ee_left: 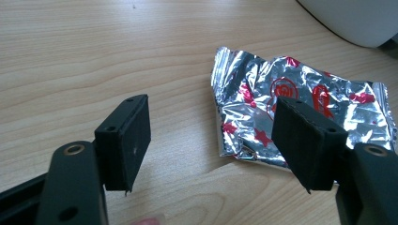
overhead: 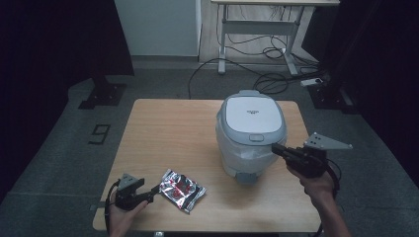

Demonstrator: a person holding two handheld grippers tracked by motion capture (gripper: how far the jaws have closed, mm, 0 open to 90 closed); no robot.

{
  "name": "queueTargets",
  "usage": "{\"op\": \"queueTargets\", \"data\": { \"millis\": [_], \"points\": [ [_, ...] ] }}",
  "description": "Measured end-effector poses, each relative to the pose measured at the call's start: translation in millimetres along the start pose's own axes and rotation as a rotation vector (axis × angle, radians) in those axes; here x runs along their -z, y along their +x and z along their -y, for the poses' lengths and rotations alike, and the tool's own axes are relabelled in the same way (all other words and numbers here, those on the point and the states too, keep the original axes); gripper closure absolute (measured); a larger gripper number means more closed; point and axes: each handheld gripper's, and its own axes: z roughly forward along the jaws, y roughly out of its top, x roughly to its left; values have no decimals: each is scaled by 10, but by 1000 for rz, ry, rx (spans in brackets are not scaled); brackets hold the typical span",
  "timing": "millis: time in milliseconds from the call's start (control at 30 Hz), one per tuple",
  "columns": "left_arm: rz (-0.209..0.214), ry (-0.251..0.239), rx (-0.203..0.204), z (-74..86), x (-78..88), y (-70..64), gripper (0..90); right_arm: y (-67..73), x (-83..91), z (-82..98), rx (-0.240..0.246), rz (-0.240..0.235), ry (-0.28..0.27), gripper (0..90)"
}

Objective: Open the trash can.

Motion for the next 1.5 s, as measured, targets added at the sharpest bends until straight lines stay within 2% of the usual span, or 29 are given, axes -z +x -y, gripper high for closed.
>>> {"op": "queueTargets", "data": {
  "millis": [267, 933, 1033, 1200, 1500],
  "points": [
    [6, 4, -3, 1, -7, -6, 287, -9, -152, -140, 3, -15, 5, 899],
    [5, 12, -2, 11, -15, 9, 297, 40, -449, -293, 20, -36, 25, 898],
    [5, 14, 0, 10, -14, 14, 297, 42, -470, -292, 24, -41, 19, 898],
    [6, 14, 2, 9, -11, 17, 297, 58, -470, -267, 56, -34, 4, 900],
    [8, 19, 0, 9, -16, 8, 297, 77, -461, -220, 74, -28, -13, 900]
  ]
}}
